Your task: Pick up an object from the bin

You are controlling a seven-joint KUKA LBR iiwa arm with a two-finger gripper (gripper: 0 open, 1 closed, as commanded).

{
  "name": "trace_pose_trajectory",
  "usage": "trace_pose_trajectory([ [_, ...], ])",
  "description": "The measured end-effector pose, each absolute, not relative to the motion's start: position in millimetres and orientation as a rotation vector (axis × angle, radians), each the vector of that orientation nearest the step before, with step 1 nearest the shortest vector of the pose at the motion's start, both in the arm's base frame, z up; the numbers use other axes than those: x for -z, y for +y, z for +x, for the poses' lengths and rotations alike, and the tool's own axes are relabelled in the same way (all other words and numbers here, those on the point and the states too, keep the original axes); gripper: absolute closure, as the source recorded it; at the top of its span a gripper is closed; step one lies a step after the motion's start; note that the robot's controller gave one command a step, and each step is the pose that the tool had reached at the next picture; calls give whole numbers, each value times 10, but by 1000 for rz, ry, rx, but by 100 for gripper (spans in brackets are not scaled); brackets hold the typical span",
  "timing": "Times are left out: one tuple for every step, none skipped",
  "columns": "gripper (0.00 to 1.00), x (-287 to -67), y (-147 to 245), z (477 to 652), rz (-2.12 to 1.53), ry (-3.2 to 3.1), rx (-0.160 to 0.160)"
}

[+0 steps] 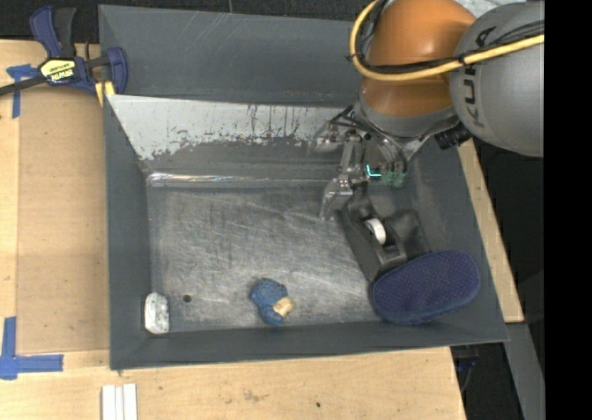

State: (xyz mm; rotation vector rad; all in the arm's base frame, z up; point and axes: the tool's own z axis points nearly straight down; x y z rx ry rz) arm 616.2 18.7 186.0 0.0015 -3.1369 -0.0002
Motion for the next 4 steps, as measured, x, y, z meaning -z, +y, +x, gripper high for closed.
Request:
trace_pose_trajectory([
  [0, -1698, 628, 5575, 61, -3138, 3],
  [0, -1492, 896, 4822, 418, -3111, 1],
  [0, -824, 987, 4857, 810, -3038, 0],
  [100, -832, 986, 4855, 807, -3039, 1],
])
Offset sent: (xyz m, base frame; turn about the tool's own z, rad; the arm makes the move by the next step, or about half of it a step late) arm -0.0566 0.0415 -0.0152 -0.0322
